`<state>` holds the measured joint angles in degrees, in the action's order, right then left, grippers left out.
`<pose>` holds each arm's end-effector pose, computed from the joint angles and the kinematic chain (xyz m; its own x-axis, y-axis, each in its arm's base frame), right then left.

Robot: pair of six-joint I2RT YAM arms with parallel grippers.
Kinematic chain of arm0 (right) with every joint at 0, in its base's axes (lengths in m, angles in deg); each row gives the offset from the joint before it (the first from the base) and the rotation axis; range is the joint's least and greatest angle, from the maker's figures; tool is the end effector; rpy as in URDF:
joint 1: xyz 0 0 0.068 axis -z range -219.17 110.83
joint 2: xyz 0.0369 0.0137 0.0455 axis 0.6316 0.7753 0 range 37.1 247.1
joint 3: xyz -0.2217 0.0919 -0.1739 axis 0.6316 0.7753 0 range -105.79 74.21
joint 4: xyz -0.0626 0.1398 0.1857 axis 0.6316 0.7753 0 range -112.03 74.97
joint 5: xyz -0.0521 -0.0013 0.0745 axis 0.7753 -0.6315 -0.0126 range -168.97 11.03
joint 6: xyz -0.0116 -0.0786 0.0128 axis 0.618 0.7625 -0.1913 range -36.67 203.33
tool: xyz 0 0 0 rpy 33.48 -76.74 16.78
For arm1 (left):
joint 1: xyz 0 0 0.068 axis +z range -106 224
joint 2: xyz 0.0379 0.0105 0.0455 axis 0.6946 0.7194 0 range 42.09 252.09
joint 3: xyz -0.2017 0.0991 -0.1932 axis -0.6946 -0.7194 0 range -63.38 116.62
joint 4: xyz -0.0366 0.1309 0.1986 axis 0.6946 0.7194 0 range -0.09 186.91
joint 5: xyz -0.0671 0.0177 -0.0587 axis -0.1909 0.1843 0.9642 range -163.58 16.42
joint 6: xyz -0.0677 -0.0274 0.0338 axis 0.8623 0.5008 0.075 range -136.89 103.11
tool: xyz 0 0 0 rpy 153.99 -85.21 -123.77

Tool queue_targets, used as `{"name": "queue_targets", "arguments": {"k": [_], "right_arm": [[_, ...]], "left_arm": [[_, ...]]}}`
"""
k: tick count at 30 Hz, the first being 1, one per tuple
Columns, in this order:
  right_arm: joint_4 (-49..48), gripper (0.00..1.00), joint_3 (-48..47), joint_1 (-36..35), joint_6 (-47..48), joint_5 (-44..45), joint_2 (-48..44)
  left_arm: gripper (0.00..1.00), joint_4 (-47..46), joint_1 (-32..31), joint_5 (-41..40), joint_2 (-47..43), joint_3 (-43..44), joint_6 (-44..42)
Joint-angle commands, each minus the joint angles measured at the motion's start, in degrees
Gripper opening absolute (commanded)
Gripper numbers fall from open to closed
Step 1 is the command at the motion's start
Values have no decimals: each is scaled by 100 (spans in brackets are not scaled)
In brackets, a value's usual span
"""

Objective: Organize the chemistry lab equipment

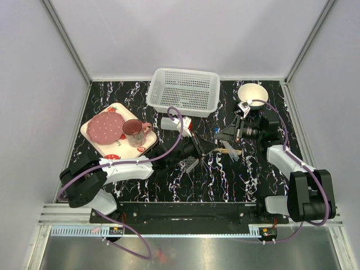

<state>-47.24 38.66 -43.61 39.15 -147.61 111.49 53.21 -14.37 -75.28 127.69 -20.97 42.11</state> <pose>0.2442 0.0840 0.2748 -0.8170 0.1912 -0.5440 -0.5036 0.2228 0.8347 0.1821 -0.2918 0.2761 -0.7467 -0.4214 -0.5146 0.3795 0.3654 -0.8500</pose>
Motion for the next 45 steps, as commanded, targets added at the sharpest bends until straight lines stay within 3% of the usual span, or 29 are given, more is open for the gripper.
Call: {"name": "queue_targets", "arguments": {"k": [1, 12, 19, 23, 24, 26, 27, 31, 35, 40, 45], "right_arm": [[-335, 27, -13, -47, -73, -149, 58], [-99, 29, -119, -434, 278, -475, 146], [-1, 6, -172, -469, 419, -554, 155], [252, 5, -233, -460, 813, -554, 102], [358, 5, -285, -460, 1015, -589, 85], [865, 7, -330, -478, 1942, -939, 6], [1017, 7, -365, -487, 2210, -1001, -29], [1808, 8, -479, -600, 3256, -1090, -179], [2974, 8, -672, -829, 4389, -1002, -206], [3549, 9, -822, -988, 5059, -906, -135], [3857, 8, -892, -1023, 5350, -809, -100]], "left_arm": [[7, -434, -34, -85, -9, 294, 50], [9, -328, -34, -191, -166, 197, -11], [13, -205, -34, -340, -386, 65, -108], [40, -100, 27, -192, -666, -49, -240], [51, -21, 62, -52, -746, -92, -275], [60, 93, 211, 72, -1044, -215, -319], [71, 129, 264, 134, -1159, -355, -319], [81, 654, 651, 582, -1660, -541, -293], [82, 1121, 888, 1047, -1793, -401, -310], [82, 1517, 880, 1496, -1486, 152, -328], [72, 2018, 783, 1471, -1020, 689, -424]]}}
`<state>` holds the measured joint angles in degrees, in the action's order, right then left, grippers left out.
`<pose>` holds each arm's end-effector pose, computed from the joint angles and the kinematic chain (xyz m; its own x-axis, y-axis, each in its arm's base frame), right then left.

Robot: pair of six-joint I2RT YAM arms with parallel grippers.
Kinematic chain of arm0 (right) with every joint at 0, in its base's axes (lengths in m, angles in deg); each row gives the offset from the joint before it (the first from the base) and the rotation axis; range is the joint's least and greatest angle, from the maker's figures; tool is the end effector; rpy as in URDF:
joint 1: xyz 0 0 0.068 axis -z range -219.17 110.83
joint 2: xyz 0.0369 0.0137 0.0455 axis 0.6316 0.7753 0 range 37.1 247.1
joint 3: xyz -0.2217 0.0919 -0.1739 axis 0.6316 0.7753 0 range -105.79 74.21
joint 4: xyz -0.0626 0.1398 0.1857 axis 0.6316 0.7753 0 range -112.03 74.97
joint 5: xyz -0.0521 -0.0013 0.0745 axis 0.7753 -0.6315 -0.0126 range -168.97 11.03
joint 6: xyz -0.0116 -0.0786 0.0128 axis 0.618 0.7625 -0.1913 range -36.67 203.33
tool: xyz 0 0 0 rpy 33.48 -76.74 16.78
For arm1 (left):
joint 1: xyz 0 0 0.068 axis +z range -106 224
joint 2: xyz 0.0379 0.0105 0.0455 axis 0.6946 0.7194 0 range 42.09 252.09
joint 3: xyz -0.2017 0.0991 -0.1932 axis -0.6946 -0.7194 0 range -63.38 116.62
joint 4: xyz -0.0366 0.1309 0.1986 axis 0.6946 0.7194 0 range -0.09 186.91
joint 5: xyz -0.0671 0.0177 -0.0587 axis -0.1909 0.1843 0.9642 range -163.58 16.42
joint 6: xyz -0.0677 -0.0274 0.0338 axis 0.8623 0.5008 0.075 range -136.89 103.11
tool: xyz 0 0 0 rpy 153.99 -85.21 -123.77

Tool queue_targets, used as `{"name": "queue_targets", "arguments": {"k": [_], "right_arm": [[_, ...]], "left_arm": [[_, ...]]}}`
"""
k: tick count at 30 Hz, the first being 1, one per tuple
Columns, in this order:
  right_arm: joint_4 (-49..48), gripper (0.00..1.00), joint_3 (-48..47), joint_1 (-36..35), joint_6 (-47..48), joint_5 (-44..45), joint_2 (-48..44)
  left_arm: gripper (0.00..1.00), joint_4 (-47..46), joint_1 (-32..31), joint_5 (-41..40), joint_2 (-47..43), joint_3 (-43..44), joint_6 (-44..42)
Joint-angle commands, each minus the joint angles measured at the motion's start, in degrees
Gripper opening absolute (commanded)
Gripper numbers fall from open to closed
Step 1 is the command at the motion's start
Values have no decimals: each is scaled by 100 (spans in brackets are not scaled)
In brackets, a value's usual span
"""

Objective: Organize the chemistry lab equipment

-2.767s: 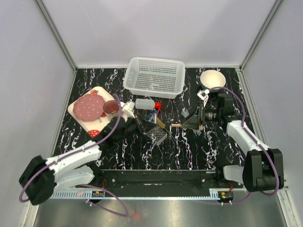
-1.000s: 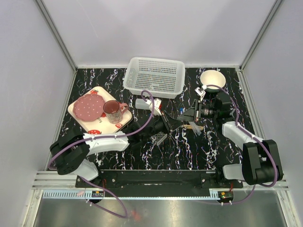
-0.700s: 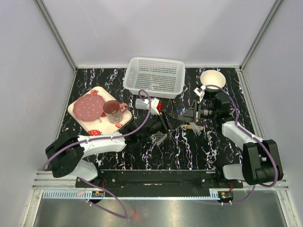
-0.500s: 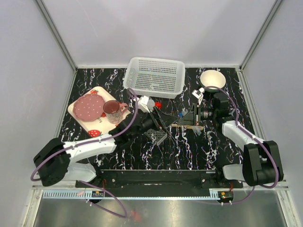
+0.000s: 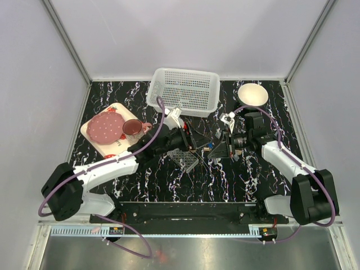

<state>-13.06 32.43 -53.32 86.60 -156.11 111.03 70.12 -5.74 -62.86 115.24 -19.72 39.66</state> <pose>0.2045 0.1216 0.2640 -0.5929 -0.1625 -0.7887 -0.8017 0.0270 0.5971 0.1840 -0.2374 0.3081 -0.7844 -0.3423 -0.5172 0.3877 0.3802 -0.8397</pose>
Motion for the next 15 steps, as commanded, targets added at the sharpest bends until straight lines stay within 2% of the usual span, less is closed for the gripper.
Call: {"name": "queue_targets", "arguments": {"k": [1, 3, 9, 15], "right_arm": [[456, 8, -261, -53, 622, 50, -46], [491, 9, -278, -52, 649, 59, -19], [570, 9, -331, -61, 710, 68, 42], [614, 9, -340, -61, 737, 59, 51]], "left_arm": [[71, 431, -115, 211, 331, 617, -206], [65, 528, -212, 159, 428, 784, -276], [58, 1441, -475, -271, 710, 1223, -575], [47, 1891, -634, -614, 815, 1435, -777]]}}
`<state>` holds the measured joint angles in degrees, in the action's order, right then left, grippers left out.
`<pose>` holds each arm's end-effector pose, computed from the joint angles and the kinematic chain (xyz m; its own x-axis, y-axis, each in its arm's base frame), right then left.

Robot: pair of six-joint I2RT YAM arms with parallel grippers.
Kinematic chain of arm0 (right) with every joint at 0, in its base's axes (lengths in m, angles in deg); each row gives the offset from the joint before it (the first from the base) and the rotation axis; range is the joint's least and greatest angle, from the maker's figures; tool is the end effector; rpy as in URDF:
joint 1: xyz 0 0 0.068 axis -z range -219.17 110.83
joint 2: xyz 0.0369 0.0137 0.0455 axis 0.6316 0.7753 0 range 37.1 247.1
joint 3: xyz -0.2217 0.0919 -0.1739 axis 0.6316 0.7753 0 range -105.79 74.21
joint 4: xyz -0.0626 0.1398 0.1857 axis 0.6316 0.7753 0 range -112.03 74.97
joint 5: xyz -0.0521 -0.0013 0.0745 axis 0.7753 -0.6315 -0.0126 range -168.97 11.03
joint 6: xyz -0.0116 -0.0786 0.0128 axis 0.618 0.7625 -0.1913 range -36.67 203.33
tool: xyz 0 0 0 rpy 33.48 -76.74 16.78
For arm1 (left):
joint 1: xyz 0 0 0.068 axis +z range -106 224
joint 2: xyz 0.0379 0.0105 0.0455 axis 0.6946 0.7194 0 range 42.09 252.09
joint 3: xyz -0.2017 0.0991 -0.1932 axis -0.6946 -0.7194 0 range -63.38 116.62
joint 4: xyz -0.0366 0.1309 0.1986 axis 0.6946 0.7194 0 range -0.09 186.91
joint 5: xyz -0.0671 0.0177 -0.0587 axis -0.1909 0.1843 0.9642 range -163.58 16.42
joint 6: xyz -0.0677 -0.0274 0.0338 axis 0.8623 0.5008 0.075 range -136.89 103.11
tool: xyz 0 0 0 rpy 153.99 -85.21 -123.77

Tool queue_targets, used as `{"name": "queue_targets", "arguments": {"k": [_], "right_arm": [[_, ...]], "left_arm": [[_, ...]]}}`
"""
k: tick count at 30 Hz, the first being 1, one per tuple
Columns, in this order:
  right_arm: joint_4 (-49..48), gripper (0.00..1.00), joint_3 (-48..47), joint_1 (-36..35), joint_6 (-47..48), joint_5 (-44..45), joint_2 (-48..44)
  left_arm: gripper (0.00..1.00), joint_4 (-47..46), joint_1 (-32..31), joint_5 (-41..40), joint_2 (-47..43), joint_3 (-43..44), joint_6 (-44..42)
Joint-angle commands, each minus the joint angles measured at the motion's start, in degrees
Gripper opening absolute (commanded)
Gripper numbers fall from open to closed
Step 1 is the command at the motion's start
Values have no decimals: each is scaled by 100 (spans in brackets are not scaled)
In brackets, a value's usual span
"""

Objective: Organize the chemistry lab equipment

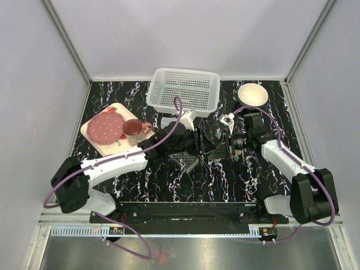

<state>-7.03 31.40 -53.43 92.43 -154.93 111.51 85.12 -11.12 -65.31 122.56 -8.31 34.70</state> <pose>0.2025 0.1212 0.2596 -0.5837 -0.1879 -0.7899 -0.8083 0.0417 0.5873 0.1821 -0.2788 0.3063 -0.8215 -0.1776 -0.5419 0.3944 0.5093 -0.7649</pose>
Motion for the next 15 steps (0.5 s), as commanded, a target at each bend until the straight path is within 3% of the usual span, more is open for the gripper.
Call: {"name": "queue_targets", "arguments": {"k": [1, 7, 15], "right_arm": [[11, 9, -237, -59, 171, -59, 3], [29, 9, -237, -59, 197, -76, -6], [46, 9, -246, -59, 215, -129, -6]], "left_arm": [[46, 401, -114, -396, 66, 294, -290], [46, 296, -114, -642, -127, 137, -203], [53, -65, -105, -783, -356, -163, 8]]}}
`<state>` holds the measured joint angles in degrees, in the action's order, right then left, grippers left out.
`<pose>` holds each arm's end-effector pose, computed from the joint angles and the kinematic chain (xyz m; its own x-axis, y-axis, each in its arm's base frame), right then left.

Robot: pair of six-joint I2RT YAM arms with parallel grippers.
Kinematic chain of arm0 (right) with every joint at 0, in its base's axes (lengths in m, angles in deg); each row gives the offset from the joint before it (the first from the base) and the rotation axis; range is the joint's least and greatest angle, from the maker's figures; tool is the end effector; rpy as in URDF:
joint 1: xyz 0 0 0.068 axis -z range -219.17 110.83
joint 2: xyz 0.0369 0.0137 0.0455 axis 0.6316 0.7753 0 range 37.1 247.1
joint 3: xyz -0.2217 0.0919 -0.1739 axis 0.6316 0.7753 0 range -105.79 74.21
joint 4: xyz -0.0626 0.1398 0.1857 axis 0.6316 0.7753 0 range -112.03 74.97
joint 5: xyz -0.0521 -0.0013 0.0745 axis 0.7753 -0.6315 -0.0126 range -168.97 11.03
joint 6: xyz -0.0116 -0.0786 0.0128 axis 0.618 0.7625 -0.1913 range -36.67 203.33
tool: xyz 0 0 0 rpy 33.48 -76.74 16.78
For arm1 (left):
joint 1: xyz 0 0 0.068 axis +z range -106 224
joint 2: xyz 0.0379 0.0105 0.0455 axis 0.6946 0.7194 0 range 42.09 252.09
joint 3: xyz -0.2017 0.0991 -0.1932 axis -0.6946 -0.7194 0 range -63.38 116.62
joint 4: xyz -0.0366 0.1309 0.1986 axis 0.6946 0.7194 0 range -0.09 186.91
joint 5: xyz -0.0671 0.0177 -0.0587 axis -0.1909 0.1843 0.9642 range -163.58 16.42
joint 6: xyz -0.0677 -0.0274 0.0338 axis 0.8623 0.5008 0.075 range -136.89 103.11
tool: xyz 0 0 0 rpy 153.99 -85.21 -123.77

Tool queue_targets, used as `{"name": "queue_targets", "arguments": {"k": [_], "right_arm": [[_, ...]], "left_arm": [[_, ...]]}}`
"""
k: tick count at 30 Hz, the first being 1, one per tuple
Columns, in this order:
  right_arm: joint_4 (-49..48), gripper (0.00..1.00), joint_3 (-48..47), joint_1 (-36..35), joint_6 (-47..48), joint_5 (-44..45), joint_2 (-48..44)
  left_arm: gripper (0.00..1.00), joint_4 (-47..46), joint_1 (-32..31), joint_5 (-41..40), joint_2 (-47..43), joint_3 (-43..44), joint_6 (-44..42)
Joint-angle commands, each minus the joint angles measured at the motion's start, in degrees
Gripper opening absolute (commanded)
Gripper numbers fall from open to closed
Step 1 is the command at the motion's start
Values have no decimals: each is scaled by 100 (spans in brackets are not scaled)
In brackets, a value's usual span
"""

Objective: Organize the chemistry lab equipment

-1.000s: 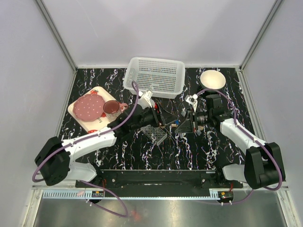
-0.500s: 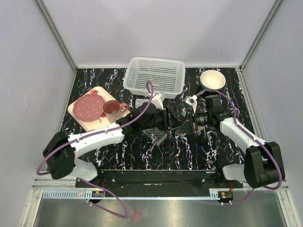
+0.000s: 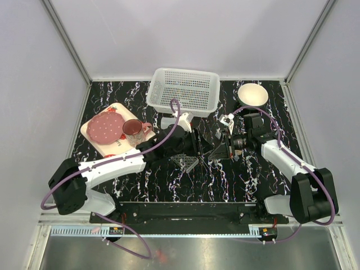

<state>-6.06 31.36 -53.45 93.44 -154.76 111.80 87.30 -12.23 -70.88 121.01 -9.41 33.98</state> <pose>0.2023 0.1212 0.2575 -0.5857 -0.1935 -0.7871 -0.8067 0.0441 0.5894 0.1776 -0.2716 0.3024 -0.7962 -0.2034 -0.5698 0.3753 0.5726 -0.7288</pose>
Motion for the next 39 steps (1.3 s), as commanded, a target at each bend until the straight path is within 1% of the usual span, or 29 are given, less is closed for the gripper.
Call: {"name": "queue_targets", "arguments": {"k": [1, 7, 10, 14, 17, 21, 25, 26, 29, 30, 32, 33, 34, 38, 39], "right_arm": [[-58, 9, -241, -57, 114, -147, -34], [-41, 9, -241, -66, 132, -155, -34], [-41, 9, -241, -66, 141, -147, -34], [-23, 9, -259, -57, 167, -33, -43], [-6, 9, -268, -66, 184, 3, -43], [20, 9, -276, -57, 211, 12, -17], [38, 9, -276, -66, 228, 3, -8], [47, 9, -276, -66, 237, 11, -8], [99, 9, -294, -66, 263, 29, -8], [108, 9, -294, -66, 298, 46, -8], [143, 10, -312, -74, 334, 90, -8], [161, 11, -329, -66, 343, 108, -16], [170, 11, -338, -66, 360, 126, -34], [398, 27, -399, -66, 570, 170, -51], [451, 38, -434, -66, 623, 187, -69]], "left_arm": [[53, -284, -2, -217, -184, -54, 89], [49, -433, 6, -209, -105, -63, 186], [47, -232, -29, -243, 1, 121, 90], [46, 452, -116, -419, 185, 482, -218], [45, 787, -213, -472, 317, 693, -385], [45, 990, -301, -604, 449, 799, -447], [37, 1008, -327, -665, 537, 869, -490], [32, 1026, -319, -665, 581, 895, -508], [24, 1035, -319, -622, 608, 957, -552], [20, 1026, -319, -613, 599, 940, -561], [18, 973, -319, -578, 529, 852, -543], [15, 947, -319, -578, 485, 791, -491], [14, 860, -319, -621, 380, 720, -464], [10, 736, -327, -858, 20, 229, -324], [10, 727, -327, -937, -77, 140, -289]]}}
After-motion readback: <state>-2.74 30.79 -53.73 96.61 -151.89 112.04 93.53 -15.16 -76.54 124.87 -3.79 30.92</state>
